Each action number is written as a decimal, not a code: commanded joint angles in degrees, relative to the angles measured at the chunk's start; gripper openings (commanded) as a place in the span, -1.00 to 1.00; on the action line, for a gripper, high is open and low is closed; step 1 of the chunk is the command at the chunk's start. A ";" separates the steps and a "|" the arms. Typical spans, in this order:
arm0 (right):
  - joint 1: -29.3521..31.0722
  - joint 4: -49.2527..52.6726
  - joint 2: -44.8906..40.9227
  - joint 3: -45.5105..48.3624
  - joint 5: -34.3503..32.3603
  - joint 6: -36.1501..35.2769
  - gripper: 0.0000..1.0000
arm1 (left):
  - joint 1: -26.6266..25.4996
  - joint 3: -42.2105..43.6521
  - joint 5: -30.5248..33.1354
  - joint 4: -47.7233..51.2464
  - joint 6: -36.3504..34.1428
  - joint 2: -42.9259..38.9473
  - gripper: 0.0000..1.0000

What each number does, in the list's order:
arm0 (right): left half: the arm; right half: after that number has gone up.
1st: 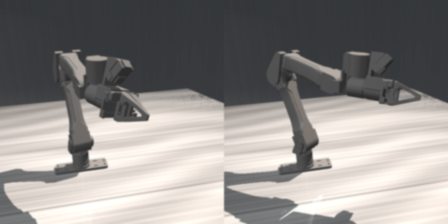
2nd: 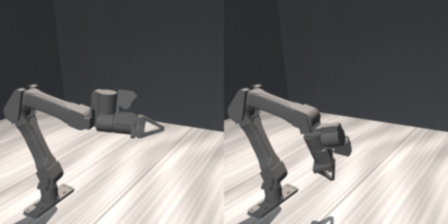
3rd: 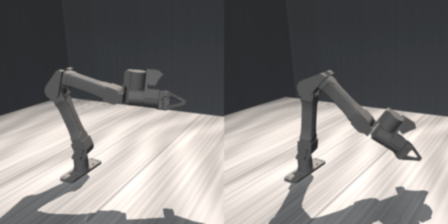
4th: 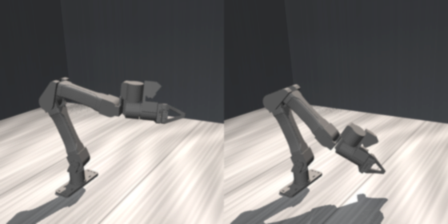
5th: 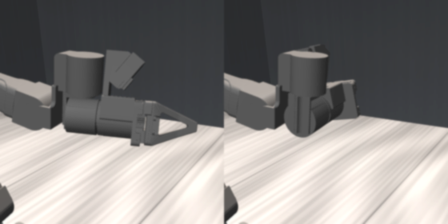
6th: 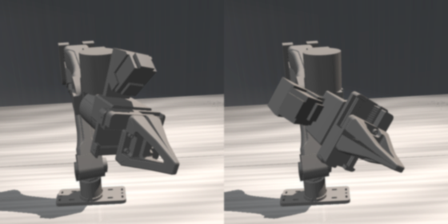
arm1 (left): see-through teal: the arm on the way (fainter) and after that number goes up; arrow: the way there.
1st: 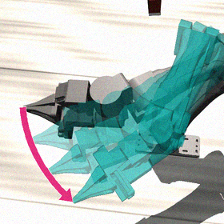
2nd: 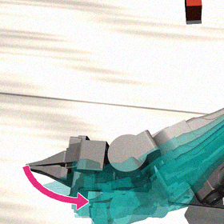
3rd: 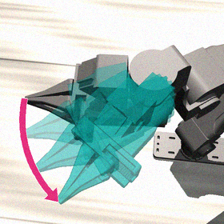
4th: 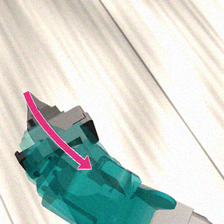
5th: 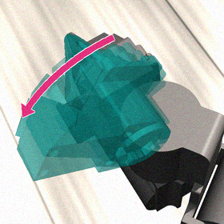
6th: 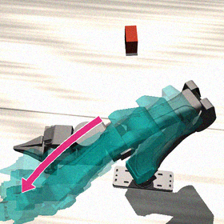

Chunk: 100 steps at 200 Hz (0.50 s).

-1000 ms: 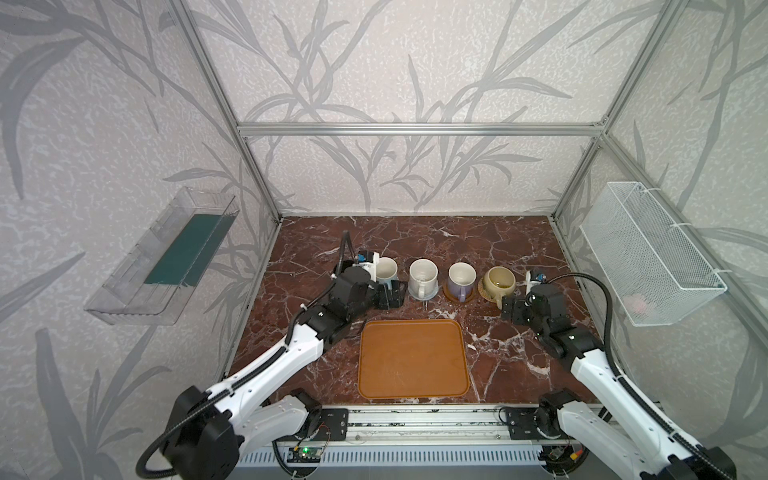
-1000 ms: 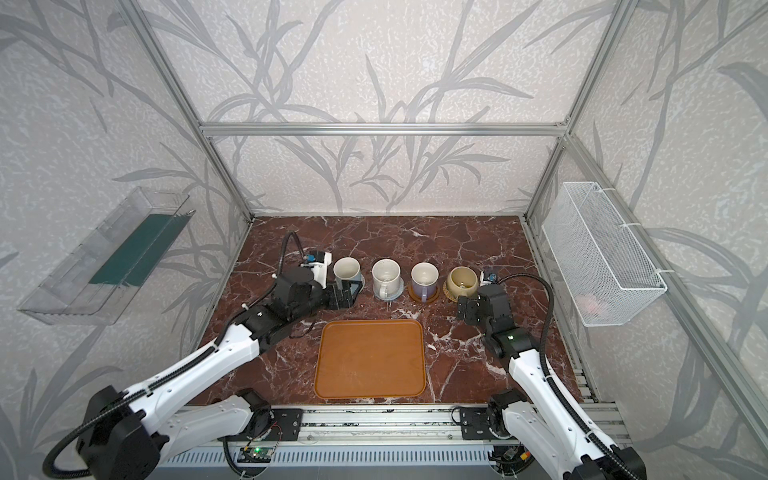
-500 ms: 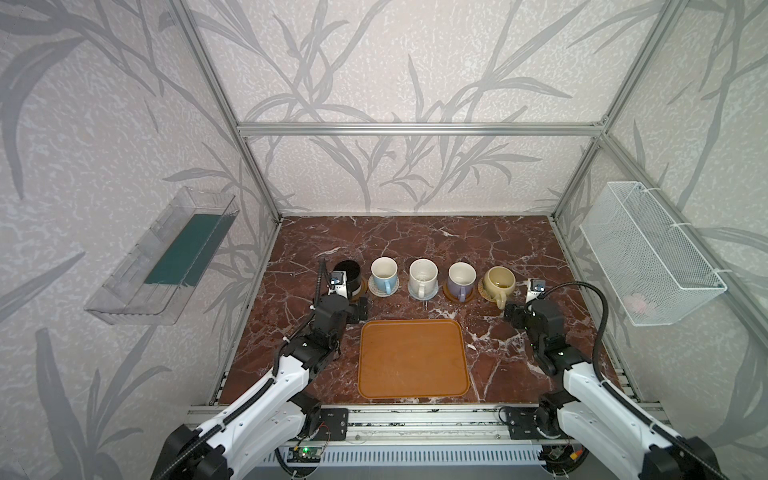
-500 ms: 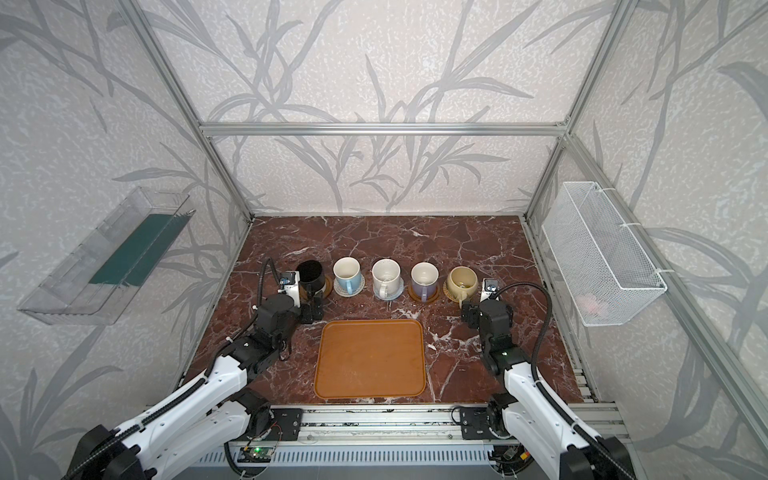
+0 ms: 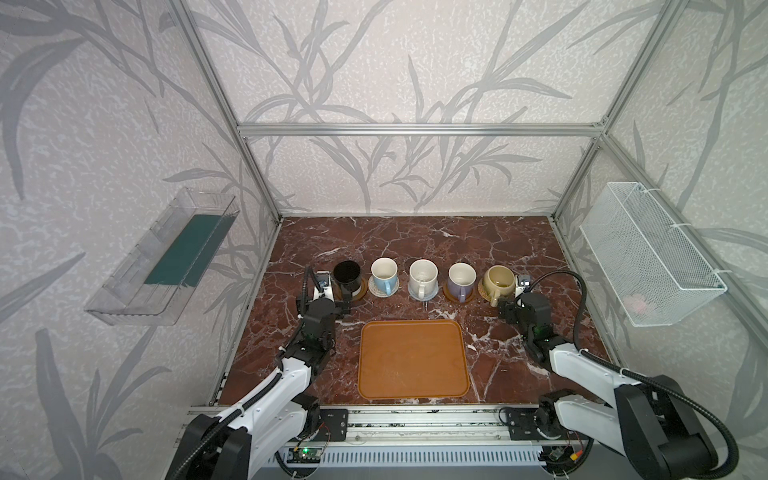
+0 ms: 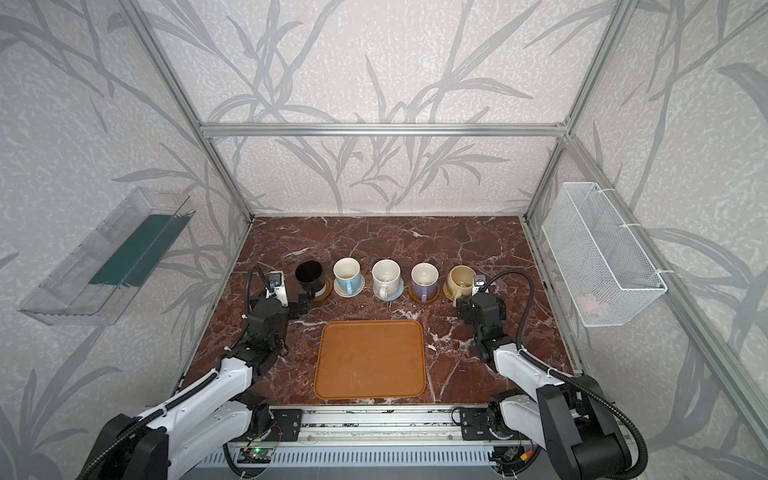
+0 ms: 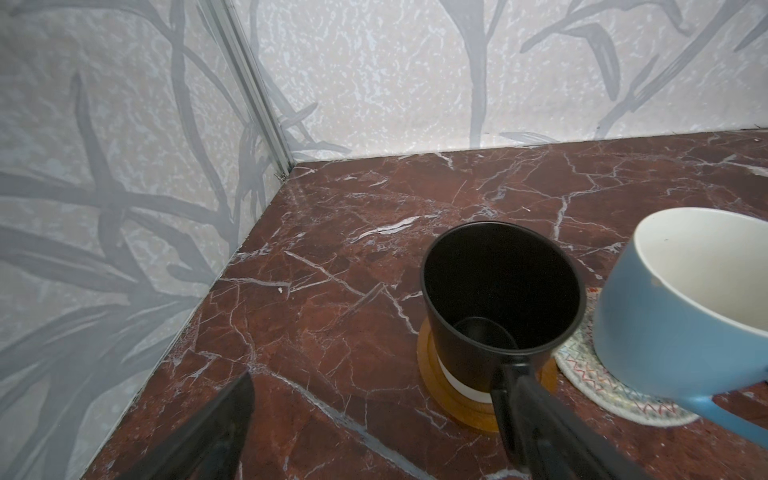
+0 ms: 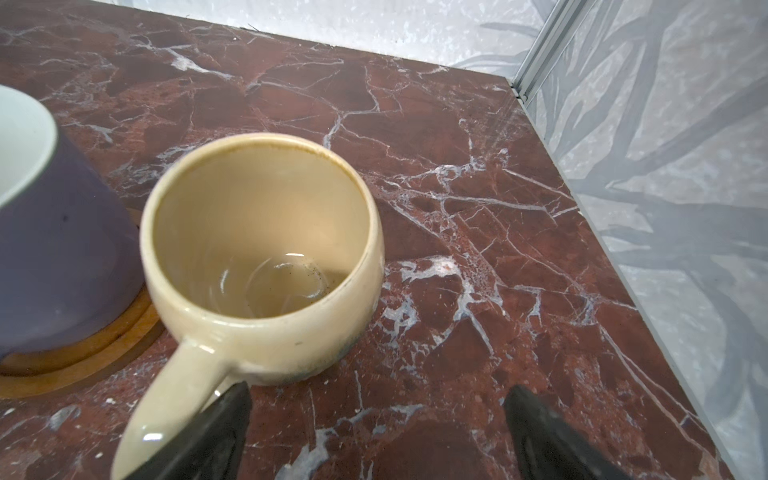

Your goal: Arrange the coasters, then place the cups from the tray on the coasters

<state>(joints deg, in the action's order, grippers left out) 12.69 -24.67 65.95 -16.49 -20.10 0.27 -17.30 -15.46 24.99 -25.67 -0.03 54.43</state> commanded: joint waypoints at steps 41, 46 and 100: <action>-0.71 -6.54 2.02 -1.84 0.95 -1.95 0.89 | 3.53 1.18 -5.07 -7.65 -1.26 3.07 0.99; -0.80 -7.19 2.22 -1.73 0.96 -2.07 0.89 | 3.86 1.22 -5.52 -7.91 -1.36 3.56 0.99; -1.44 -9.35 4.18 -2.23 2.22 -3.09 0.89 | 8.42 2.54 -9.68 -17.30 -0.51 10.96 0.99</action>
<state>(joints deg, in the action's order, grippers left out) 11.70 -30.35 69.41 -17.04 -18.39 -2.02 -10.48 -14.15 18.37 -36.64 -0.25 63.77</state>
